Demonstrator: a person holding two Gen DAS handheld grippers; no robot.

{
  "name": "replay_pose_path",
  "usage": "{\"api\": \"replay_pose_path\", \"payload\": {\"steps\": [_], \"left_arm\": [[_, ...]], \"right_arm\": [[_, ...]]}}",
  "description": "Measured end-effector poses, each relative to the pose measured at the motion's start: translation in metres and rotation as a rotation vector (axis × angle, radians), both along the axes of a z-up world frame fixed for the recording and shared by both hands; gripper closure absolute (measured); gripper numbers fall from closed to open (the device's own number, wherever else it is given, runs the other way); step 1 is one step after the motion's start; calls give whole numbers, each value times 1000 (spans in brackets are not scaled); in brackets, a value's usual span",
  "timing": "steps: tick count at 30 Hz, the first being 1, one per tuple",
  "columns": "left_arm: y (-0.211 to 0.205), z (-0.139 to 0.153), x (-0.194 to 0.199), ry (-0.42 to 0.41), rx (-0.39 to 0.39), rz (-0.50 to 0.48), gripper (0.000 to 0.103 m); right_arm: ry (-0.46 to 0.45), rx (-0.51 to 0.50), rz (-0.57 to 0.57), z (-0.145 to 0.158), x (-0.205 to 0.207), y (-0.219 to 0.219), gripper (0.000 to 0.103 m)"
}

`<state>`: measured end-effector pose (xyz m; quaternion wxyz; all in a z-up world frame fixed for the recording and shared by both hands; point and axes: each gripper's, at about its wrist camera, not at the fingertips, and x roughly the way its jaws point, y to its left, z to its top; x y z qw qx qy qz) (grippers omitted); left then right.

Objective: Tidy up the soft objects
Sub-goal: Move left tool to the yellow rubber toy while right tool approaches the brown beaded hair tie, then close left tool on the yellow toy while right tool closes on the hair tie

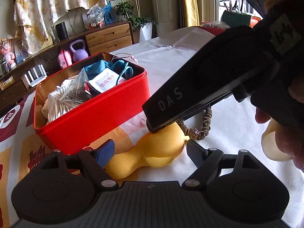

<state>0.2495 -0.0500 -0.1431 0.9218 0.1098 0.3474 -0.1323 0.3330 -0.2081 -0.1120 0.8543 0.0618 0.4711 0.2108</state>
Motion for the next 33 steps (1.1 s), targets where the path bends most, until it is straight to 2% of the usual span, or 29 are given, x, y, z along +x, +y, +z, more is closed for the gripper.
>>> {"api": "replay_pose_path", "payload": {"steps": [2,4,8,11,13,18,28,33], "left_arm": [[0,0,0,-10,13,-2,27],[1,0,-1,-17,11,-4,32],[0,1,-1,-30,9,-5,41],[-4,2,-4,-34,9,-31,59],[-8,1,-8,-45,28,-39,64],[-10,2,-15,-69,42,-36,70],[10,11,-19,-21,-31,51,72],[19,23,-22,9,-87,98,72]], "right_arm": [[10,15,-7,-1,3,0,66],[14,30,-8,-1,5,1,74],[14,56,3,0,5,1,78],[6,71,2,2,3,-3,84],[7,81,0,2,3,-6,88],[-4,114,-10,7,1,-15,96],[-44,111,-15,21,-19,-31,96],[-73,101,21,35,-37,-34,96]]}}
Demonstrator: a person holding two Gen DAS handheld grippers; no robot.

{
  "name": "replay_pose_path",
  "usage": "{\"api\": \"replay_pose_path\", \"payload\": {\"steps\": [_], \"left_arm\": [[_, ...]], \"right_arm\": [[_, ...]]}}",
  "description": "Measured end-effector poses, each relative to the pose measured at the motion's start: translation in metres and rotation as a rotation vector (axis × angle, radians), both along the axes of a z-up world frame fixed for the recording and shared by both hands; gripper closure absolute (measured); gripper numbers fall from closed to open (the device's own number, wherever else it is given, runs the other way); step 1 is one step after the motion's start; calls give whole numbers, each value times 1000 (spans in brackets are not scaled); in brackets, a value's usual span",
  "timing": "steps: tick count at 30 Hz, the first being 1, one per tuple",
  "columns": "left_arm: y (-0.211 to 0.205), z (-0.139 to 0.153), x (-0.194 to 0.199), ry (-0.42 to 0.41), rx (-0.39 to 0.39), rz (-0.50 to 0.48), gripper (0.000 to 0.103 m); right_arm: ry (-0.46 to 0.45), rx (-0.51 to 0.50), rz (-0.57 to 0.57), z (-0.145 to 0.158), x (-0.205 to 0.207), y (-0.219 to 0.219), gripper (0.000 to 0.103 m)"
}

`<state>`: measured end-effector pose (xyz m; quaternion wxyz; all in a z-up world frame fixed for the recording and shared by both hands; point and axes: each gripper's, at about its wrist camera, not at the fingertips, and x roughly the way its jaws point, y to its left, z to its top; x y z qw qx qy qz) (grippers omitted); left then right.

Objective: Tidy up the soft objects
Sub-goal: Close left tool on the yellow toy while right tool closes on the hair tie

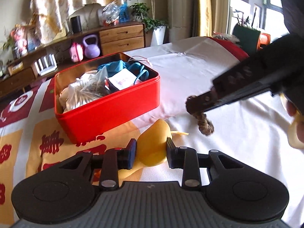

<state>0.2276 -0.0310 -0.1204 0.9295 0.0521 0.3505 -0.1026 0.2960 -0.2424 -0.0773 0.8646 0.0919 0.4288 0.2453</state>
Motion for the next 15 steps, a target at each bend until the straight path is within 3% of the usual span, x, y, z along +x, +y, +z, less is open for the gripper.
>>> {"api": "replay_pose_path", "payload": {"steps": [15], "left_arm": [[19,46,-16,30,-82,104,72]], "right_arm": [[-130,-97,144,50,-44,12,96]]}}
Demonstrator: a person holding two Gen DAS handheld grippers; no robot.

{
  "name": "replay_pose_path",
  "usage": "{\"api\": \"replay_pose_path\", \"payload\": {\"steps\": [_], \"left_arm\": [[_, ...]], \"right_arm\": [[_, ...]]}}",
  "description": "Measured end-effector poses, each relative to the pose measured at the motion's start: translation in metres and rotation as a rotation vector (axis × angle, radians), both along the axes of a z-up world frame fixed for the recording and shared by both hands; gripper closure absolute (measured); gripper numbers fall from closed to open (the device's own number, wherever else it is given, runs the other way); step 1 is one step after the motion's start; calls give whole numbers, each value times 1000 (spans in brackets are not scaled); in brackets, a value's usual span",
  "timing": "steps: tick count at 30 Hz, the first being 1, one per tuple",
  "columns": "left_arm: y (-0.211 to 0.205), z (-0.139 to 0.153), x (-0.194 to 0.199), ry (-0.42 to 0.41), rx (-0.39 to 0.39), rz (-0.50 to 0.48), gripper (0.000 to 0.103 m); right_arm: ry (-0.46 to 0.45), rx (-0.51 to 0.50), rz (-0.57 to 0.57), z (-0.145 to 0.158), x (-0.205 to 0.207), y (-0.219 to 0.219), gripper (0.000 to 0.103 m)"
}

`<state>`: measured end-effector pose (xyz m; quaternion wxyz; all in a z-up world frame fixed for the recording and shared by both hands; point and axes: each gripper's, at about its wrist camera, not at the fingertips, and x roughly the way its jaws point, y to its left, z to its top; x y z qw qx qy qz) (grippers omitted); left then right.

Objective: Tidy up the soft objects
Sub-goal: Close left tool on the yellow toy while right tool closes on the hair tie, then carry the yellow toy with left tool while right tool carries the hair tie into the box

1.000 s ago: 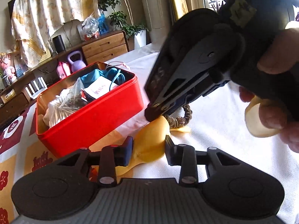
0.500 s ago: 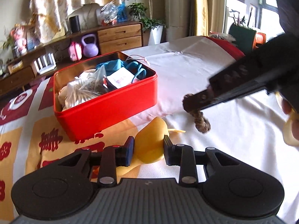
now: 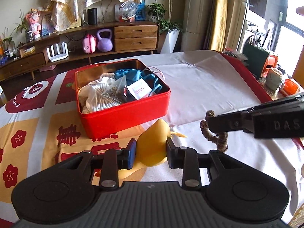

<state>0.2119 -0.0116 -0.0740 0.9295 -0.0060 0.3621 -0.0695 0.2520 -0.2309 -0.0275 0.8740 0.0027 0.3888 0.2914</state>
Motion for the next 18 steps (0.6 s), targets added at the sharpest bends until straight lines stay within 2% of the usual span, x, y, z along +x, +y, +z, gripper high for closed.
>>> {"api": "replay_pose_path", "payload": {"steps": [8,18], "left_arm": [[12,37,6,-40,-11,32,72],[22,70,26,-62,3,23,72]], "right_arm": [[-110,-57,70,30,-6,13,96],[-188,-81,143,48,9,30,96]]}}
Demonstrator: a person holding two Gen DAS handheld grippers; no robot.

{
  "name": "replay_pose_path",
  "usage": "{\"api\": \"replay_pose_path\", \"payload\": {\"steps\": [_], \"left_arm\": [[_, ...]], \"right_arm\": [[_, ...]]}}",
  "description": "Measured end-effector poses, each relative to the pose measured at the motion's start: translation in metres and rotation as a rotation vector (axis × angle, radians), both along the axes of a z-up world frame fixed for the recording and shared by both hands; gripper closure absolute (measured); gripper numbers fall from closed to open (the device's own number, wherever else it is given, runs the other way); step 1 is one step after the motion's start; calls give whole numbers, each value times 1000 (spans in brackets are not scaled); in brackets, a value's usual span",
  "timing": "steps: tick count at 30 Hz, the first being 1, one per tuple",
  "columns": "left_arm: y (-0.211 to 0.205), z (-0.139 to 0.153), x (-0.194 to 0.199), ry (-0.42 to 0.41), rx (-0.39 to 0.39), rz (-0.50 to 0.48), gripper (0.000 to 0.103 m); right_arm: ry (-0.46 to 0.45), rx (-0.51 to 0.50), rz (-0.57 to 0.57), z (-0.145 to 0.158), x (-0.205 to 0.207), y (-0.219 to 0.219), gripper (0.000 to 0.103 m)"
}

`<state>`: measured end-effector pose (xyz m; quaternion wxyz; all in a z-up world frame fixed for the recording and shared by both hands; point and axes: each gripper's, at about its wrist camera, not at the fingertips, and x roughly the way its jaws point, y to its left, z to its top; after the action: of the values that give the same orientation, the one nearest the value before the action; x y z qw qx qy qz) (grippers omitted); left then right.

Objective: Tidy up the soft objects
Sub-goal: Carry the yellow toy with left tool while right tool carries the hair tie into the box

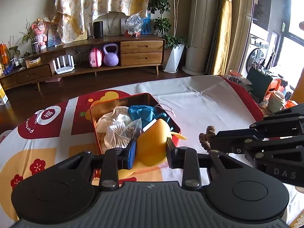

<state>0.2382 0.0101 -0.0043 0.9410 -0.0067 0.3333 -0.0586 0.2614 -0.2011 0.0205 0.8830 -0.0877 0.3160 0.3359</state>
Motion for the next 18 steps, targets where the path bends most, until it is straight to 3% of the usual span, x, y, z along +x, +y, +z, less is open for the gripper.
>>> {"api": "replay_pose_path", "payload": {"steps": [7,11,18], "left_arm": [[11,11,30,-12,-1,18,72],[15,6,52,-10,31,32,72],[32,-6,90,11,7,79,72]], "right_arm": [[-17,0,25,1,27,13,96],[-20,-16,28,-5,43,23,96],[-50,-25,40,-9,75,43,96]]}}
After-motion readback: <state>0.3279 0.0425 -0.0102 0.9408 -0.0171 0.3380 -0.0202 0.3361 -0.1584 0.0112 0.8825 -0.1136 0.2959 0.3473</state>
